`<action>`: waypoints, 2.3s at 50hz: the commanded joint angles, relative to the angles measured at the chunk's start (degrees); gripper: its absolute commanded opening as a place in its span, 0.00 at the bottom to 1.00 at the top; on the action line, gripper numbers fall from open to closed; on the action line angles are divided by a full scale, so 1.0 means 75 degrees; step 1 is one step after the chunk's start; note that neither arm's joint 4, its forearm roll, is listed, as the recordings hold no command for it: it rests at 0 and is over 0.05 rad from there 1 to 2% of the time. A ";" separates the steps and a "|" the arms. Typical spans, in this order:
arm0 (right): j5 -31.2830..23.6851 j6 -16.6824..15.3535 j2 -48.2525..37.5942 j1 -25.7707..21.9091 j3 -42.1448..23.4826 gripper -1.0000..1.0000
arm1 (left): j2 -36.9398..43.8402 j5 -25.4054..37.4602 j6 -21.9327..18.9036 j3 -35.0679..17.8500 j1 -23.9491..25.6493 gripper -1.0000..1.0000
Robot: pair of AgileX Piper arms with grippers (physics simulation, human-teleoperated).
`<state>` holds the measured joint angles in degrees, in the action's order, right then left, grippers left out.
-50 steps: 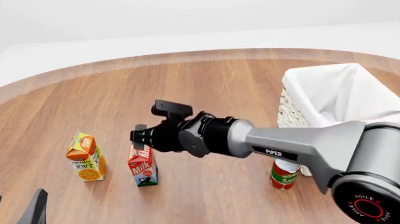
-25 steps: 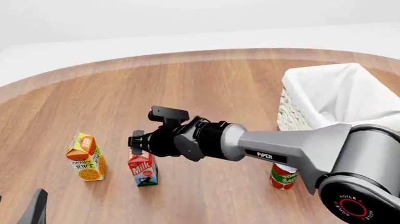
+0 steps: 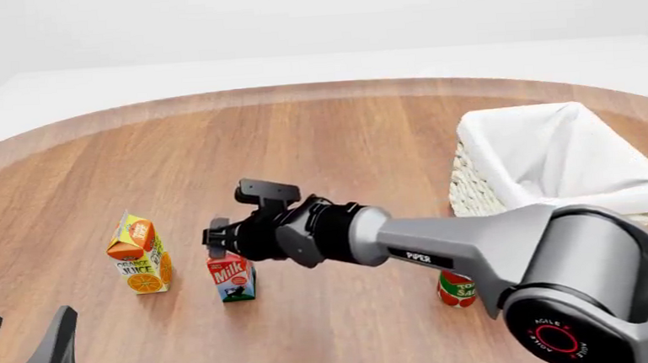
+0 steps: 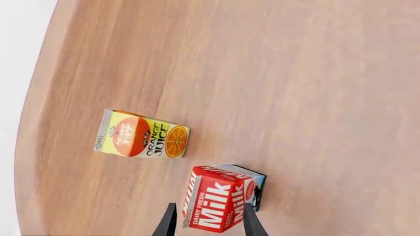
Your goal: Pick the milk and place it in the basket.
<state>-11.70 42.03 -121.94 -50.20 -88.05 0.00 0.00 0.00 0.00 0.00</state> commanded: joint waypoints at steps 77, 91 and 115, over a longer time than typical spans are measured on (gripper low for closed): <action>0.0158 -0.0393 0.0101 0.0121 -0.0024 0.00 | 0.0000 0.0000 0.0000 0.0000 0.0000 1.00; 0.0225 -0.0482 0.0220 0.0115 0.0016 0.00 | 0.0000 0.0000 0.0000 0.0000 0.0000 1.00; 0.0146 -0.0503 0.0716 0.0208 0.0187 0.00 | 0.0000 0.0000 0.0000 0.0000 0.0000 1.00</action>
<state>-10.74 38.07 -119.37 -49.04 -86.36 0.00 0.00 0.00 0.00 0.00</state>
